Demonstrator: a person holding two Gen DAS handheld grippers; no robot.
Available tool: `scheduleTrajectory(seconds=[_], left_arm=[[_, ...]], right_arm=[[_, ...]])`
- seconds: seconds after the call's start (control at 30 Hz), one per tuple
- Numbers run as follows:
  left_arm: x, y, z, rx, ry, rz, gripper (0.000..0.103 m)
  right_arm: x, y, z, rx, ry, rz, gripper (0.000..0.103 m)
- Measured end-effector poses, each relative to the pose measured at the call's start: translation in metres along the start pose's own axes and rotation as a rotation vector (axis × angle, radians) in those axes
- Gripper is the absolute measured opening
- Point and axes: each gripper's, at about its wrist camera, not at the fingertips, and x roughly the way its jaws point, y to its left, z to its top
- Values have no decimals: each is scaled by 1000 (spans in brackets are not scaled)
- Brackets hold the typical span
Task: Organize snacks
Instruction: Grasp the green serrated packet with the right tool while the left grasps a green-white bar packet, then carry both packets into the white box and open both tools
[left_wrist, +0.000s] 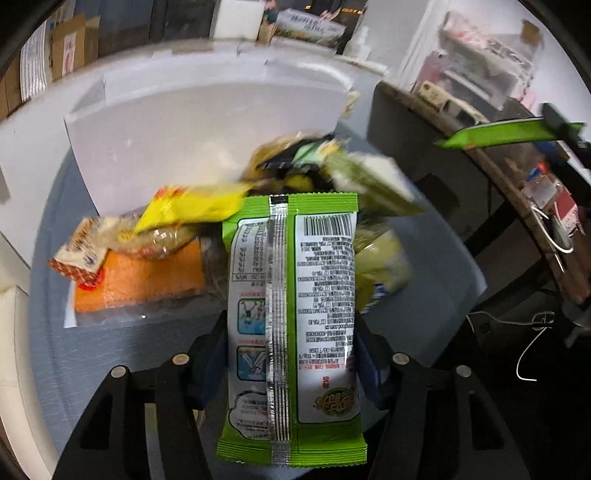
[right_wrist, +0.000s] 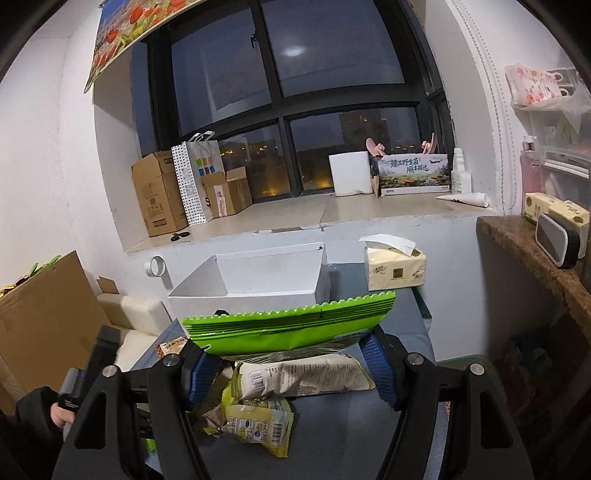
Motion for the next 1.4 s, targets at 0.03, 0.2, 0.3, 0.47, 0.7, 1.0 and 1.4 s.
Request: scheduleTrajectory(seconds=[0.03, 0.2, 0.3, 0.47, 0.7, 1.0, 1.4], left_arm=[[-5, -3, -1, 6, -11, 0, 65], [-47, -13, 2, 35, -131, 5, 65], [-74, -7, 17, 18, -202, 28, 65], [-96, 17, 65, -21, -296, 84, 65], [-82, 75, 174, -156, -360, 203, 68], [4, 121, 226, -203, -180, 264, 74], [1, 133, 209, -227, -216, 264, 103]], right_arm=[[0, 1, -1, 0, 2, 0, 74], [-1, 7, -1, -5, -3, 11, 74], [3, 10, 2, 7, -1, 34, 74], [27, 18, 22, 20, 10, 95, 74], [120, 26, 89, 42, 93, 119, 74], [262, 7, 115, 67, 347, -3, 74], [278, 11, 115, 31, 370, -44, 103]])
